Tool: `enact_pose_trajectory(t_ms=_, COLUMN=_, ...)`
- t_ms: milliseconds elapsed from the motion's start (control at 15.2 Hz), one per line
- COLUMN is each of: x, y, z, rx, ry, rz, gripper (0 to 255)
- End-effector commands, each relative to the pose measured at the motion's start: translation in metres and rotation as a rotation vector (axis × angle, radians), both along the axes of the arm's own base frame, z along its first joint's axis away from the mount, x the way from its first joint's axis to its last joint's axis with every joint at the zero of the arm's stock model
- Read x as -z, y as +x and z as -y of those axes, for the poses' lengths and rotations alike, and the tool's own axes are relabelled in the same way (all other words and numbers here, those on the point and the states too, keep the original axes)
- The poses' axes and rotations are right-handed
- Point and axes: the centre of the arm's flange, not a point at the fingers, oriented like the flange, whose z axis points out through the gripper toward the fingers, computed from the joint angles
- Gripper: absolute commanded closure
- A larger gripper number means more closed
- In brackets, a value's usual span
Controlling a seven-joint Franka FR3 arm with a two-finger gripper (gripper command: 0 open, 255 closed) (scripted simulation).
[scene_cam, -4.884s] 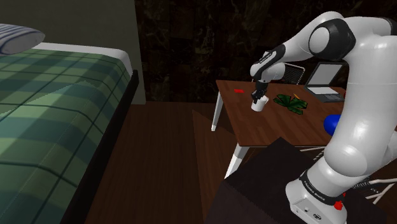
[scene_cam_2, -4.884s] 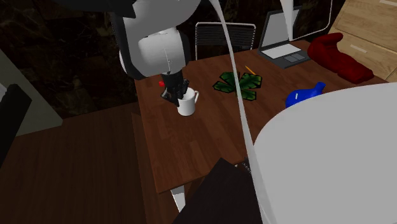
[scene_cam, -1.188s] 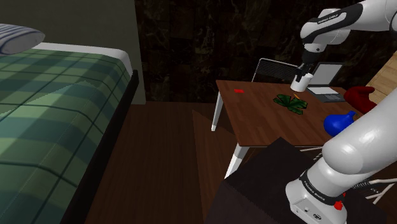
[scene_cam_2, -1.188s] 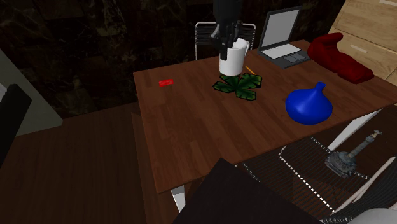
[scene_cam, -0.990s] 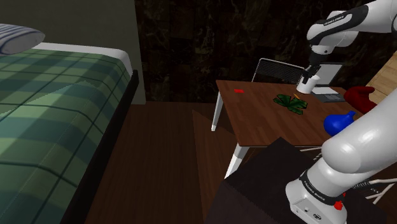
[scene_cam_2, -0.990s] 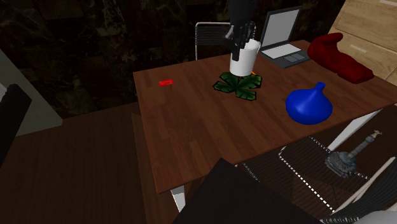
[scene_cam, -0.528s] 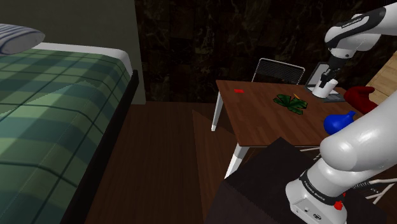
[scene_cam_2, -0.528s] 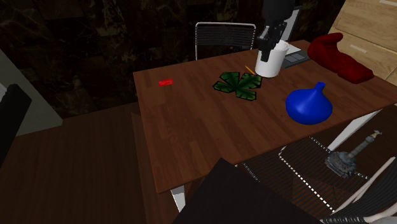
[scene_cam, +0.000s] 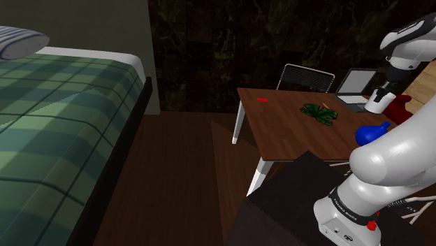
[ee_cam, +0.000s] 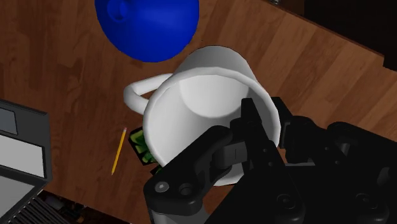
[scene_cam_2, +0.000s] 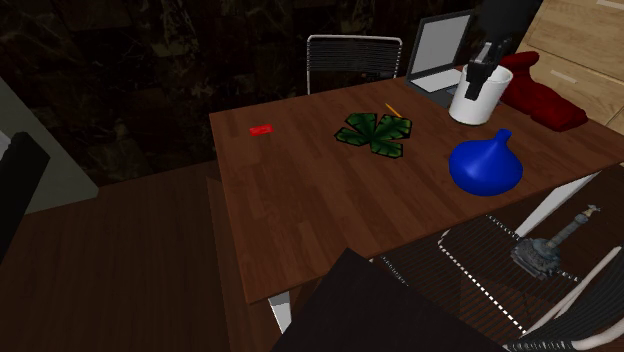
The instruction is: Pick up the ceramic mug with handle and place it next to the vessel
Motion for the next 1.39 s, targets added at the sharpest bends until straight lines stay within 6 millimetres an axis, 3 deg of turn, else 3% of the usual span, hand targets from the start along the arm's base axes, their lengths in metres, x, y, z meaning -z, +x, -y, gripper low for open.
enact_pose_trajectory(t_ms=0, x=0.0, y=-0.025, z=0.014, rx=-0.003, ry=-0.001, rz=0.0, gripper=255)
enact_pose_trajectory(t_ms=66, x=0.0, y=-0.036, z=0.021, rx=-0.003, ry=-0.001, rz=0.0, gripper=255)
enact_pose_trajectory(t_ms=1320, x=0.101, y=-0.036, z=0.021, rx=-0.003, ry=-0.001, rz=0.0, gripper=255)
